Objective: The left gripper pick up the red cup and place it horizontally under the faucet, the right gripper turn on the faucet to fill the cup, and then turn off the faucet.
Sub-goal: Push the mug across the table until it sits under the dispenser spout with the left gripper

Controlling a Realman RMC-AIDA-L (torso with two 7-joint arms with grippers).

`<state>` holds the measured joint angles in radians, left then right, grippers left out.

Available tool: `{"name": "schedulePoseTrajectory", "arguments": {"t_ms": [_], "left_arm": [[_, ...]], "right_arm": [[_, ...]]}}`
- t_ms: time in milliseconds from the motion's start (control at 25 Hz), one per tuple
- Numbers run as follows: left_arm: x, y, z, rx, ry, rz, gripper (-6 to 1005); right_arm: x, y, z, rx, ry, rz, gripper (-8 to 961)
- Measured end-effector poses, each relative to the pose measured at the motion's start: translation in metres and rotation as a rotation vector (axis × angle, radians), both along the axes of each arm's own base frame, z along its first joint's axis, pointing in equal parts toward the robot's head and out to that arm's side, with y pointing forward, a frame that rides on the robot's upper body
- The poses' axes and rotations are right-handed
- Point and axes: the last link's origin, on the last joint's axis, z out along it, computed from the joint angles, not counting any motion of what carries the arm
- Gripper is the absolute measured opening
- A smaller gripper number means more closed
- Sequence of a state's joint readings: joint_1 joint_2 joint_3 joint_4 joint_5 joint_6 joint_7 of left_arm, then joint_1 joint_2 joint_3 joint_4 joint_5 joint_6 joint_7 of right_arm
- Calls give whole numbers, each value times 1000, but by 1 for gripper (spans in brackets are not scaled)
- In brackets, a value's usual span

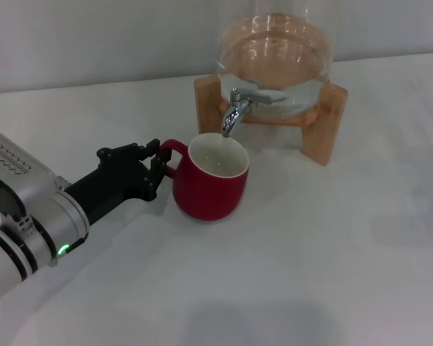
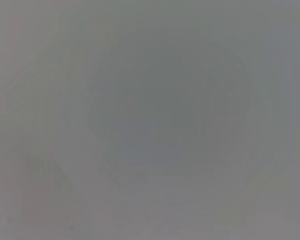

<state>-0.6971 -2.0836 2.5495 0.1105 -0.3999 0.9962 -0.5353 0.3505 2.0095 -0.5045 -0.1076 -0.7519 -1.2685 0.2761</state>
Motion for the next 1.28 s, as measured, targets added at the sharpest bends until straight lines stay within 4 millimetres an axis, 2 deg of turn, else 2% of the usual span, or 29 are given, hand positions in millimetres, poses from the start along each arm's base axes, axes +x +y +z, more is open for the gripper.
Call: {"name": "schedulePoseTrajectory", "arguments": {"t_ms": [720,1280], "left_arm": [[-1,0,0,-9,-11,16,179],[1,9,3,-22,-19,55,179]], "right_arm": [[-4,6,0,1,-1,15,876],[-4,6,-1,0,5,11,876]]}}
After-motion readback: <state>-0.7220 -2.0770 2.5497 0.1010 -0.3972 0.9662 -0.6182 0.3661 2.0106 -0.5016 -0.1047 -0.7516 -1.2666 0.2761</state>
